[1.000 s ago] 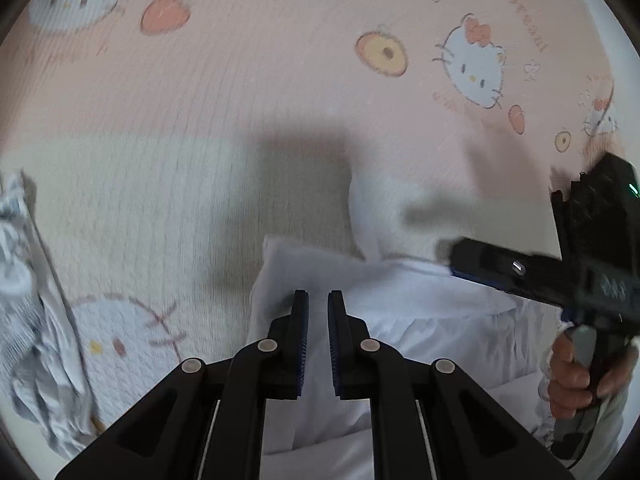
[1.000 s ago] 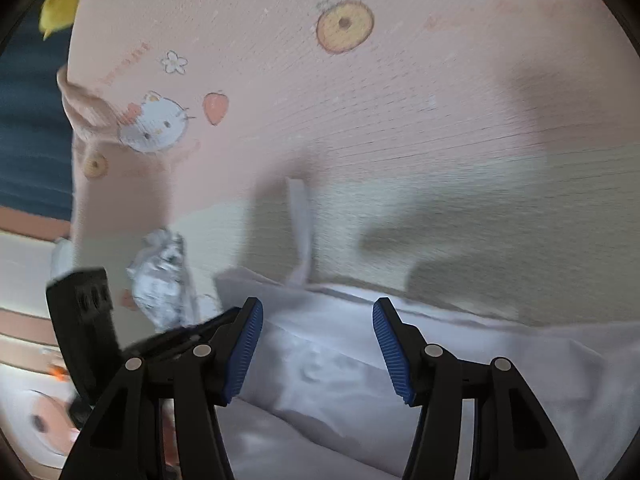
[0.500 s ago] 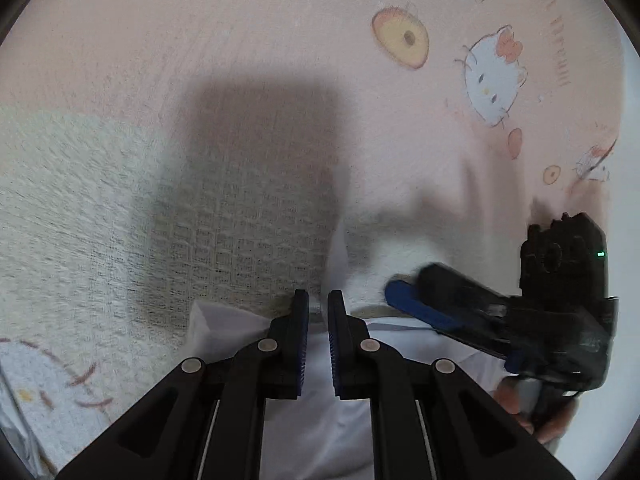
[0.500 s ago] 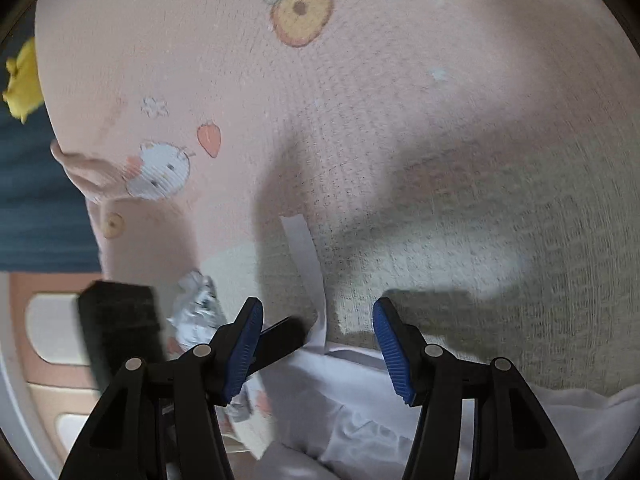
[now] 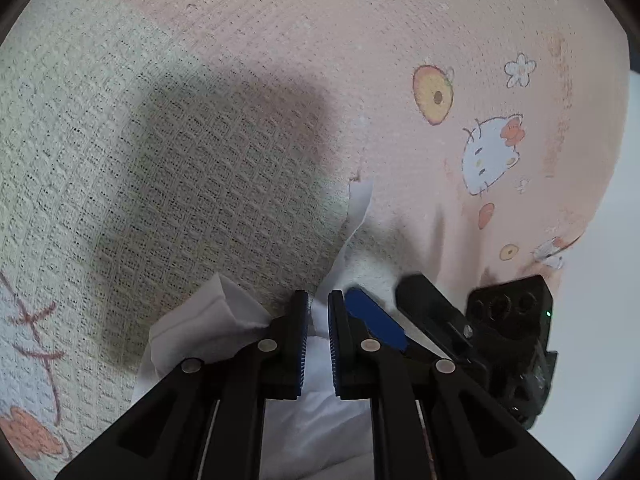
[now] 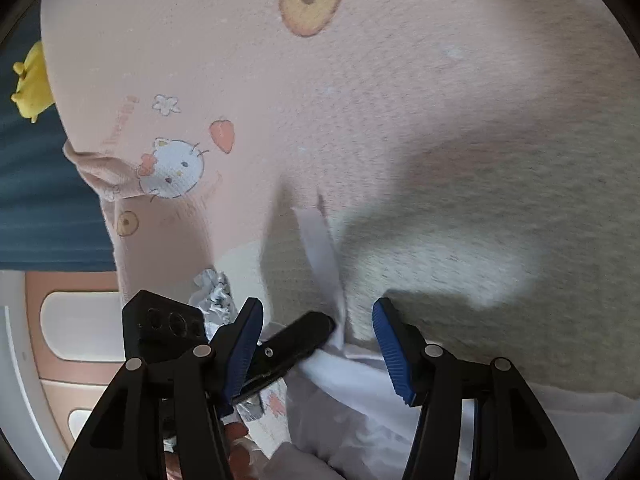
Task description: Fold clothes
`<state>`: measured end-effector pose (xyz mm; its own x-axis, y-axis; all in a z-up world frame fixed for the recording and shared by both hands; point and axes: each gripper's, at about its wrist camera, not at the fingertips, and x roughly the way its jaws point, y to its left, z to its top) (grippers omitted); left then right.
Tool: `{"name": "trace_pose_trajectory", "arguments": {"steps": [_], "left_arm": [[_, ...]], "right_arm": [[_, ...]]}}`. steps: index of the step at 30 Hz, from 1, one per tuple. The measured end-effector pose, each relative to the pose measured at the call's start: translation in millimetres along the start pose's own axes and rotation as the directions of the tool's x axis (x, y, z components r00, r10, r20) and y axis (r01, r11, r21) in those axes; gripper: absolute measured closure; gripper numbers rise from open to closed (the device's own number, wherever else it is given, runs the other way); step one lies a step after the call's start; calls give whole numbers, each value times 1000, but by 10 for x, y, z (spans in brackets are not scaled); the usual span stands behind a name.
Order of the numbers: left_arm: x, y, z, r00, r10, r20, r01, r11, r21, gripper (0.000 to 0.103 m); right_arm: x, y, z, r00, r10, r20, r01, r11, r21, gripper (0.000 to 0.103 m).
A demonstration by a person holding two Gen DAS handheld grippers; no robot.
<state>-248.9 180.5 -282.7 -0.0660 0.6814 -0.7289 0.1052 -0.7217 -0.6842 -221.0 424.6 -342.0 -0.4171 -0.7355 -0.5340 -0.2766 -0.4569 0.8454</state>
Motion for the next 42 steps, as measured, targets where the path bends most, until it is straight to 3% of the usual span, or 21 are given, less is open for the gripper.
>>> {"name": "trace_pose_trajectory", "arguments": {"steps": [3,4,5,7,10,12,15,19,28,33,40,42], "left_arm": [[-55,-36,-11,999,-11,36,10,999,30,65],[-67,-58,-9,999,-26,42,25,999,44,47],[-76,-80,-6,999,-33,39,31,998,55,39],[-59,-142,14,1000,1,23,-3,995,101,37],[29,-276,14,997,72,11,-73,978,195,37],[61,-377,-43,991,131,33,-135,953,272,37],[92,-457,-94,983,176,58,-185,926,329,37],[58,-450,-117,984,163,73,-178,931,319,37],[55,-577,-310,966,184,182,-246,870,426,37],[76,-753,-419,943,216,252,-319,802,505,37],[248,-917,-478,945,195,264,-314,772,553,38],[260,-978,-557,939,188,288,-327,747,578,39]], "right_arm": [[104,56,80,1000,16,-7,-16,1000,-18,47],[138,80,98,1000,16,-16,-16,999,-32,47],[171,104,116,1000,15,-24,-16,999,-47,47],[226,138,150,1000,13,-25,-15,998,-63,51],[293,144,187,999,-29,-31,26,996,-85,73],[317,131,209,996,-79,-36,75,992,-102,103],[302,137,197,995,-98,-26,94,989,-115,103],[267,248,156,993,-117,-17,113,979,-168,103],[92,183,133,998,54,-36,-58,992,-109,103],[29,232,67,995,87,-54,-92,989,-116,101],[-185,195,-4,985,168,-33,-170,983,-70,101],[-240,210,-19,983,182,-27,-184,980,-76,101]]}}
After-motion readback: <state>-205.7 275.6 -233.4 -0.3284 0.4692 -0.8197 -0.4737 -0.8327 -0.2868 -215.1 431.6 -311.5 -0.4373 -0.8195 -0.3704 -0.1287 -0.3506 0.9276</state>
